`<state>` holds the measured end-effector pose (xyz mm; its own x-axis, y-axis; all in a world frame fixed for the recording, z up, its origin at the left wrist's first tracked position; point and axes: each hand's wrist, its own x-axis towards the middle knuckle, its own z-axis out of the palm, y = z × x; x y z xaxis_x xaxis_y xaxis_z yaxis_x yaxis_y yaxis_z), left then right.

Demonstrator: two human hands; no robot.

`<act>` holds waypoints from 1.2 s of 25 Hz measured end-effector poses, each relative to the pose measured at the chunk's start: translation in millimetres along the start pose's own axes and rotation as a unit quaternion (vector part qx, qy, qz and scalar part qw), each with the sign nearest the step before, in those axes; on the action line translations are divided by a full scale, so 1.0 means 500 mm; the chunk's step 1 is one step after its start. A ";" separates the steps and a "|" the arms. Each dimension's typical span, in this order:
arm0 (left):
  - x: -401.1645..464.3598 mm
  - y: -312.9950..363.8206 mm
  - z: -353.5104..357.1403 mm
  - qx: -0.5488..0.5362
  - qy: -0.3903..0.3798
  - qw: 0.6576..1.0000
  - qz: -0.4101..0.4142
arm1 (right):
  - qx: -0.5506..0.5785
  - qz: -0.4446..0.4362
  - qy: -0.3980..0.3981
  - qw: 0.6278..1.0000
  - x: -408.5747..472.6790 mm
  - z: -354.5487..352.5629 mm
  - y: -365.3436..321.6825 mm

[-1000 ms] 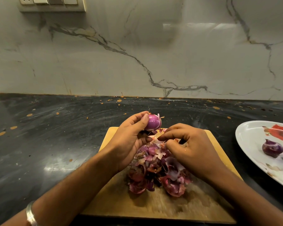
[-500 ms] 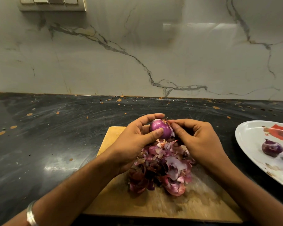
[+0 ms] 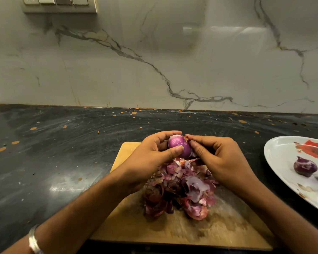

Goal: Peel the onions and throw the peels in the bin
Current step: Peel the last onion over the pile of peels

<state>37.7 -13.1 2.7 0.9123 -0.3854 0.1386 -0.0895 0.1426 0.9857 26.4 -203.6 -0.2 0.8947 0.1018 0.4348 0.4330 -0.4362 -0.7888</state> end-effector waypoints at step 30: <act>0.006 -0.005 0.000 -0.045 0.000 0.999 -0.005 | 0.145 0.082 -0.011 0.986 0.009 0.011 0.001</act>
<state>40.4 -14.6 0.7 0.9132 -0.3869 0.1282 -0.0434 0.2203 0.9745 31.3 -198.1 -0.9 0.9561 0.0719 0.2840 0.2924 -0.1740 -0.9403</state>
